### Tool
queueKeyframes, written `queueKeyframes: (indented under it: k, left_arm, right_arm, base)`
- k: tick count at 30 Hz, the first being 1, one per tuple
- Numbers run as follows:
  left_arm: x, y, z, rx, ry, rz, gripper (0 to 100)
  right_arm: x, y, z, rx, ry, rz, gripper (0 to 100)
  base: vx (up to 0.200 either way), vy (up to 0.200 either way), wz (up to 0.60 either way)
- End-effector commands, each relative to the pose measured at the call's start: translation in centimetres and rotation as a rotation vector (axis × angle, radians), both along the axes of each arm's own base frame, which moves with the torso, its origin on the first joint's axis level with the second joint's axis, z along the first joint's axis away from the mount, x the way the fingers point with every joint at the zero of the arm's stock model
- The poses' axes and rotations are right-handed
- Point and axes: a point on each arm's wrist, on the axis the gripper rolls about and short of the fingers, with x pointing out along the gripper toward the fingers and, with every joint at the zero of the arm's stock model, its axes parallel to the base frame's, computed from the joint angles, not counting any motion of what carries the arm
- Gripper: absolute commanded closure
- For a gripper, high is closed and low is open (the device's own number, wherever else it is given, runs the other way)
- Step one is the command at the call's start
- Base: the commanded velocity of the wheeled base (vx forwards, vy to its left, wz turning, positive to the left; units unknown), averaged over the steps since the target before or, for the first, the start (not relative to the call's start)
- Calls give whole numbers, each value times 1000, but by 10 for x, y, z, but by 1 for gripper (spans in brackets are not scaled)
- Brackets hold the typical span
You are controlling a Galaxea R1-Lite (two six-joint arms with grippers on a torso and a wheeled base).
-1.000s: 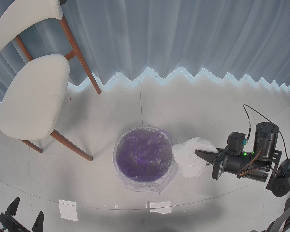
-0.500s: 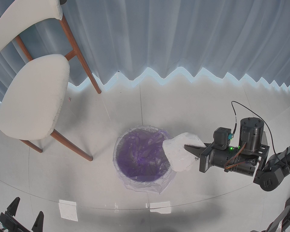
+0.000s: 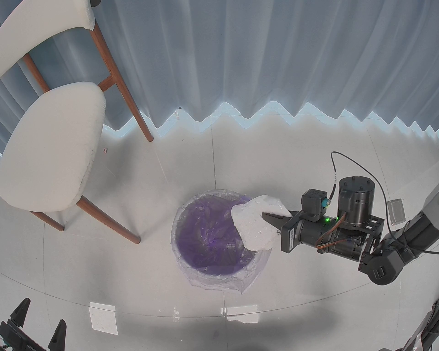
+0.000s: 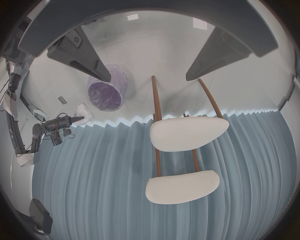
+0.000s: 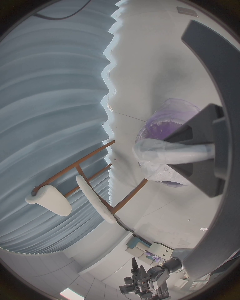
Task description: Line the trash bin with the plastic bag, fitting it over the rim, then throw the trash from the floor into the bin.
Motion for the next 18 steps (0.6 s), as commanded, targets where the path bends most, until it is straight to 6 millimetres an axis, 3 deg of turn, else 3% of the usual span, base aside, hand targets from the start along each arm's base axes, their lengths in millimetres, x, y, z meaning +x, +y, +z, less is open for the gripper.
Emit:
queueKeyframes:
  k: [1,18]
  left_arm:
    - [0,0,-5,0,4,0,0]
    - [0,0,-5,0,4,0,0]
  right_arm:
    - [14,8,-19,-17,36,6,100]
    - [60,36,-43,-20,12,20,100]
  base:
    - [0,0,0]
    - [0,0,0]
